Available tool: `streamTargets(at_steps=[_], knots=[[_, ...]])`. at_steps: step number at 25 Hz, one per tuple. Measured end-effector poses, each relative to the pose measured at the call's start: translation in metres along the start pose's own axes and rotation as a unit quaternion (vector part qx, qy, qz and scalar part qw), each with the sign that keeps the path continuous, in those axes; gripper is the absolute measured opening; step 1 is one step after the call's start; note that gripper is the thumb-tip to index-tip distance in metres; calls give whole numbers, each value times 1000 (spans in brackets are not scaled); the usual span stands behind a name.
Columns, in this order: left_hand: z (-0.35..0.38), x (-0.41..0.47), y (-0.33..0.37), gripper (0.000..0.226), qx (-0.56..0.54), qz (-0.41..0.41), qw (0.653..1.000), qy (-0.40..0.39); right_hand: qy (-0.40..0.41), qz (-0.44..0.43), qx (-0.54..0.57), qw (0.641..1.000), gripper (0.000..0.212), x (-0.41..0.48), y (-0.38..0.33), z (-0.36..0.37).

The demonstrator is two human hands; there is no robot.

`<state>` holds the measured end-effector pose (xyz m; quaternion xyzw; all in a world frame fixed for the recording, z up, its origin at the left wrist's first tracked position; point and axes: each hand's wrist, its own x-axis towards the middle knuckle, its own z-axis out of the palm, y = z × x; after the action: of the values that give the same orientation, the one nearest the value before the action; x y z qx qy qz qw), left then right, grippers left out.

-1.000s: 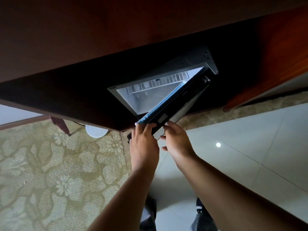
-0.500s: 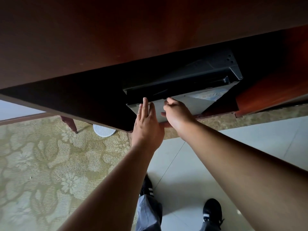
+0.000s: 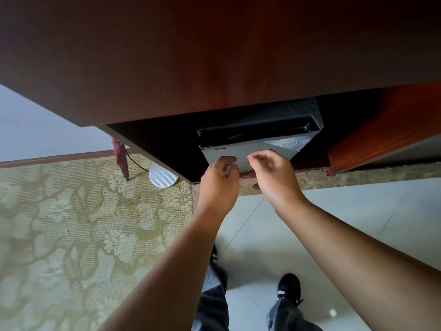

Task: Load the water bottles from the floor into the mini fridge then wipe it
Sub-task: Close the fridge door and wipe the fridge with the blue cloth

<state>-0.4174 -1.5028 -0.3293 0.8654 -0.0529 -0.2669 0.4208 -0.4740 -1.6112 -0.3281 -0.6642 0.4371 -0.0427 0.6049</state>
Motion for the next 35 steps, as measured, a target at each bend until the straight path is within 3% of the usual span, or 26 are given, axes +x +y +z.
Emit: streamTargets(at_steps=[7, 13, 15, 21, 24, 28, 31, 35], knots=[[-103, -104, 115, 19, -98, 52, 992, 67, -40, -139, -5, 990, 12, -118, -156, -34], [-202, -124, 177, 18, -122, 160, 969, 145, -50, -228, -9, 972, 15, -146, -258, 1], [-237, -119, 182, 19, -158, 154, 960, 172, -51, -248, 2, 967, 19, -149, -285, 23], [-306, -97, 161, 52, -351, -67, 925, 131, 15, -199, 50, 979, 33, -155, -330, 61], [-318, -90, 161, 56, -373, -49, 914, 152, -5, -149, 25, 989, 45, -153, -345, 58], [-324, -78, 167, 38, -390, -17, 901, 190, -40, -146, -48, 987, 17, -151, -351, 63], [-325, -75, 159, 22, -410, -27, 888, 207, -82, -131, -12, 988, 12, -156, -339, 61], [-312, -95, 144, 27, -572, -12, 812, 117, -216, -53, 69, 973, 11, -172, -294, 38]])
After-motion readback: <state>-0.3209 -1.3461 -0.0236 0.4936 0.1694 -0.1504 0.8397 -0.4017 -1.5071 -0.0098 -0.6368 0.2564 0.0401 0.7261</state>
